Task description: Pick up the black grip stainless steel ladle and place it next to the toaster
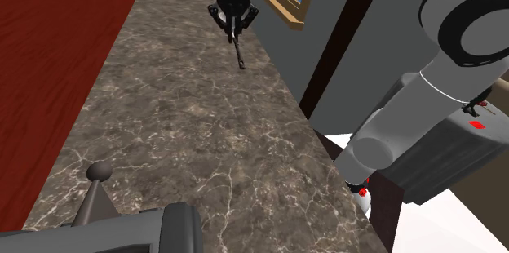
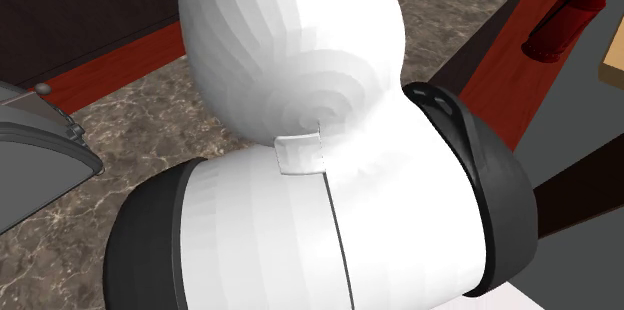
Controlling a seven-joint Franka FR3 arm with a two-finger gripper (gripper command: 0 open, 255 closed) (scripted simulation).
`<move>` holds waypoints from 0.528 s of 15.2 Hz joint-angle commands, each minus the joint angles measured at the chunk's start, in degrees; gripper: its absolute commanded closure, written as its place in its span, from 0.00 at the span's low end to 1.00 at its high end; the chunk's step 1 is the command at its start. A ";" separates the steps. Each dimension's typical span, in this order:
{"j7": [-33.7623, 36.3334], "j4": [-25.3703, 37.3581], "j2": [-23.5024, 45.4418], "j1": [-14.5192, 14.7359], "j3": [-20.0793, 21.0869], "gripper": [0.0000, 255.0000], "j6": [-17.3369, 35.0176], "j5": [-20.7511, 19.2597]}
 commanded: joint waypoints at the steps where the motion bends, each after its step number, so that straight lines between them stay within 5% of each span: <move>1: -0.14 1.95 0.29 -0.05 -0.03 1.00 -1.70 -0.13; 8: 0.10 9.81 2.44 0.09 0.36 1.00 -7.62 -0.96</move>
